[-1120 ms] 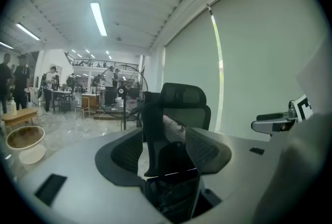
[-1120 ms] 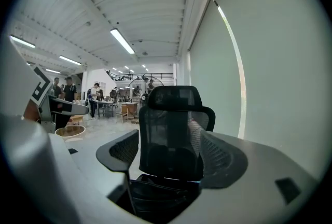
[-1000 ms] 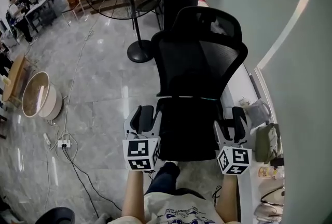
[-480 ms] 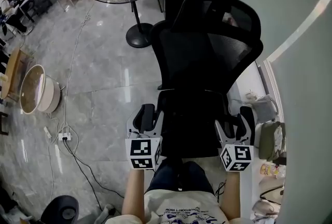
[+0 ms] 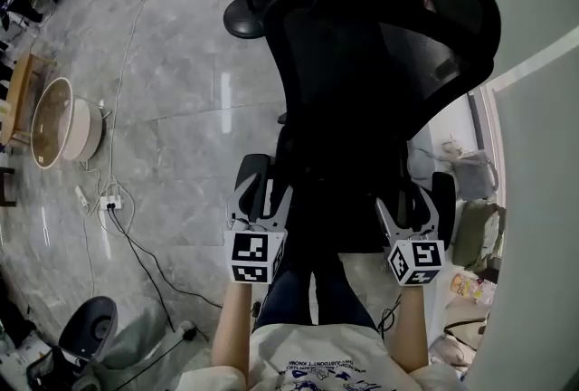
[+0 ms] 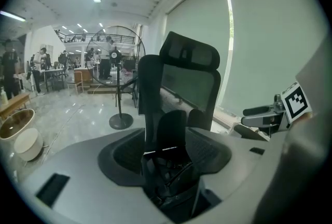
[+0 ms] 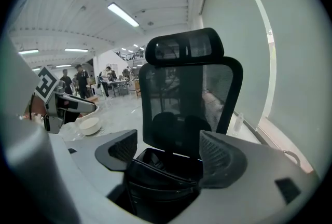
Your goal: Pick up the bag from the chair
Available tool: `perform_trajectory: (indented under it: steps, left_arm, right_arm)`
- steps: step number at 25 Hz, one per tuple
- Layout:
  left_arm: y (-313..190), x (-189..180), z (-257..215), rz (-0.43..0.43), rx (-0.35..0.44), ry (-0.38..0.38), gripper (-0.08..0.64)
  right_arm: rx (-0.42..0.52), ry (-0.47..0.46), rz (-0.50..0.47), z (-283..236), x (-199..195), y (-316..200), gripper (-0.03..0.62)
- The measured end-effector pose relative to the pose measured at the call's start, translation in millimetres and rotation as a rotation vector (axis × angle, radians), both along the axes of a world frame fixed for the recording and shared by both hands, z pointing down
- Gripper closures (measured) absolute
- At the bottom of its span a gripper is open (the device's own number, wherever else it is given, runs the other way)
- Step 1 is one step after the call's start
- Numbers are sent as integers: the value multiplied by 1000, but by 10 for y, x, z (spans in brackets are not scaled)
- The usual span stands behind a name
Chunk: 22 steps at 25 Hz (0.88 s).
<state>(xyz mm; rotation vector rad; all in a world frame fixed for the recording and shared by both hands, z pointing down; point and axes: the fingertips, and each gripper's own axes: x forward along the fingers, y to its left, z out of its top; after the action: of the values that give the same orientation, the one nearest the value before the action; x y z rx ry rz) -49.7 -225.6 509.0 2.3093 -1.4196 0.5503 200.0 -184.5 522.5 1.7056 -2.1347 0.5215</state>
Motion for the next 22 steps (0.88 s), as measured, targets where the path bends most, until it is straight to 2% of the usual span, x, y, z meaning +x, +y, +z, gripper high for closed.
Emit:
perform_trajectory:
  steps: [6, 14, 22]
  left_arm:
    - [-19, 130, 481, 32, -25, 22, 308]
    - [64, 255, 1195, 54, -124, 4, 308]
    - [75, 356, 1699, 55, -176, -21, 304]
  right_arm:
    - [-79, 38, -71, 510, 7, -130, 206]
    - [-160, 53, -109, 1135, 6, -163, 199]
    - [-238, 67, -141, 1717, 150, -89, 163]
